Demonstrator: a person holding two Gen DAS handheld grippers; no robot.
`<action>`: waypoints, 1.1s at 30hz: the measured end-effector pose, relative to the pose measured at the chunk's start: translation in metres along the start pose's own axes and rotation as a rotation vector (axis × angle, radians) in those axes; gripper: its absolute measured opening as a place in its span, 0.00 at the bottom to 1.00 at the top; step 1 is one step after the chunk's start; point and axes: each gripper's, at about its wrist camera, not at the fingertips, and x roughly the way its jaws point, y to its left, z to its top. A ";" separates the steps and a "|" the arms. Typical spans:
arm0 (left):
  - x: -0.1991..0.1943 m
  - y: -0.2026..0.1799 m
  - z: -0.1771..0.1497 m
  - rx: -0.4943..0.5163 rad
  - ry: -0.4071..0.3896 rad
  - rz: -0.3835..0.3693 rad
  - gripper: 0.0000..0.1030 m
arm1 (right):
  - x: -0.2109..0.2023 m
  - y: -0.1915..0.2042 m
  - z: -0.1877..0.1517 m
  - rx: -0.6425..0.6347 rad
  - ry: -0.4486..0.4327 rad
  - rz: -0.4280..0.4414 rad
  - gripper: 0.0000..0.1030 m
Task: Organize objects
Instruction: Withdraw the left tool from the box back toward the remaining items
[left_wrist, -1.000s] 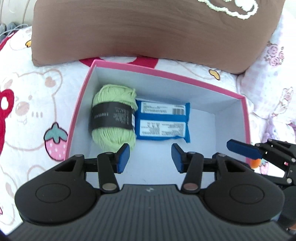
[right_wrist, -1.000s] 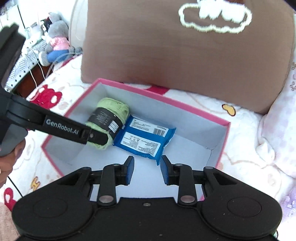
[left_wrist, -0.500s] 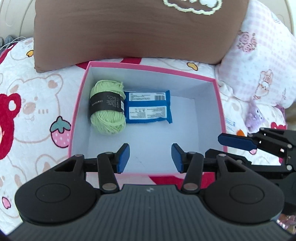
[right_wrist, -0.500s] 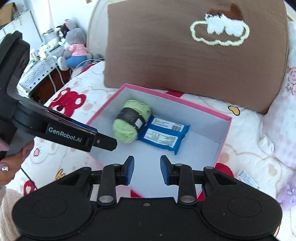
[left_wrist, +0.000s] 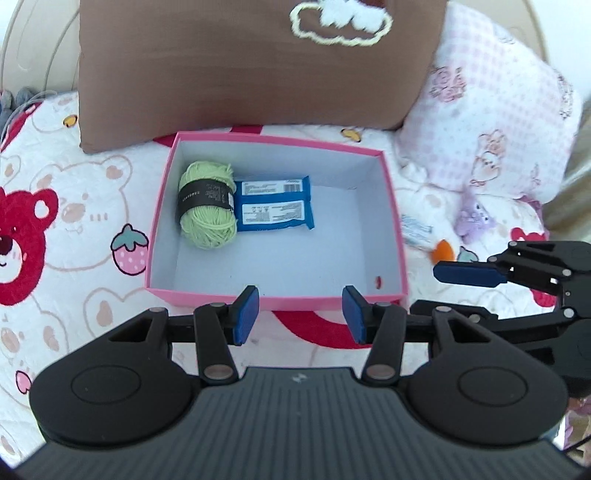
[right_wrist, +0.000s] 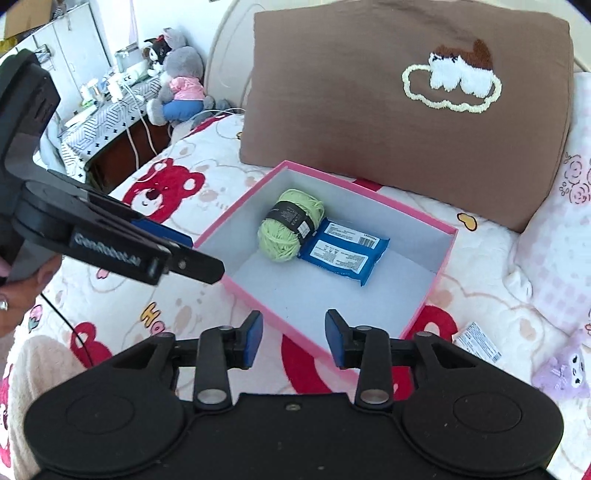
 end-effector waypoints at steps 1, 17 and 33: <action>-0.004 -0.004 -0.003 0.012 -0.005 0.013 0.51 | -0.006 0.001 -0.002 -0.007 -0.005 0.003 0.45; -0.028 -0.059 -0.039 0.110 0.028 0.011 0.74 | -0.069 -0.001 -0.046 -0.051 -0.057 0.009 0.82; -0.007 -0.085 -0.068 0.125 0.097 -0.074 0.92 | -0.090 -0.001 -0.089 -0.158 -0.012 -0.021 0.91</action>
